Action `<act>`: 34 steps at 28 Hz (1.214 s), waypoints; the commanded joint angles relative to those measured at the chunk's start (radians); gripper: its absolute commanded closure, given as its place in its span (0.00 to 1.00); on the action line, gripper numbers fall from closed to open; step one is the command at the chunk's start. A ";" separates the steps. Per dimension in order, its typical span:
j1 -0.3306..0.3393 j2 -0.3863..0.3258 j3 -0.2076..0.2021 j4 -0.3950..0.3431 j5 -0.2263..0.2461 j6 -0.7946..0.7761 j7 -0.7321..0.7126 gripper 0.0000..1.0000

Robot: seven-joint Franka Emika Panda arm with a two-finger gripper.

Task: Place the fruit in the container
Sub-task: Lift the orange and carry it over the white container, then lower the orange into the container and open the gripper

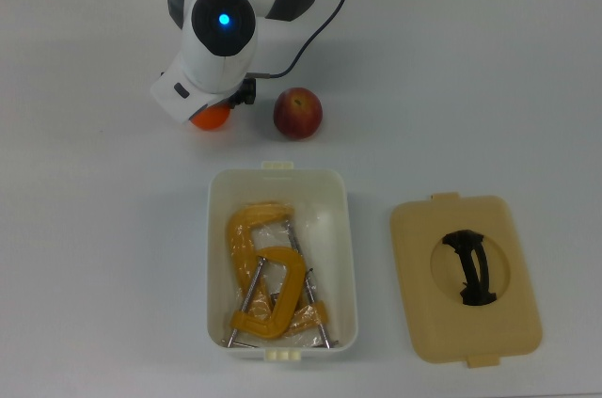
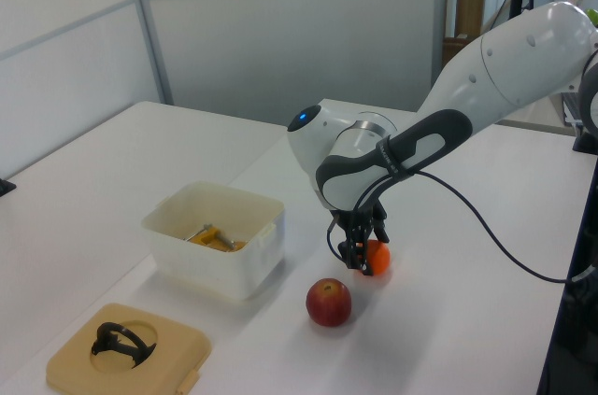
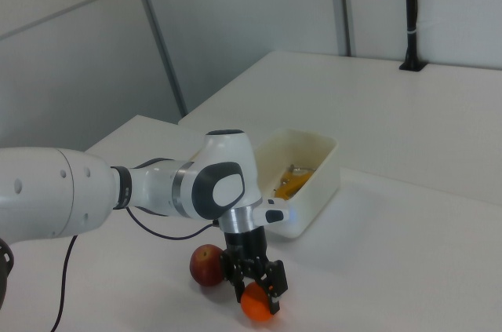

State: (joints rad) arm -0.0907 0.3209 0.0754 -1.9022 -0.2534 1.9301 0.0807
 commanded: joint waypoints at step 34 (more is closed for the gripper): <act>0.095 0.055 0.011 0.290 0.086 0.556 0.034 0.39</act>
State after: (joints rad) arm -0.0140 0.3298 0.0957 -1.6276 -0.1628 2.4022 0.0835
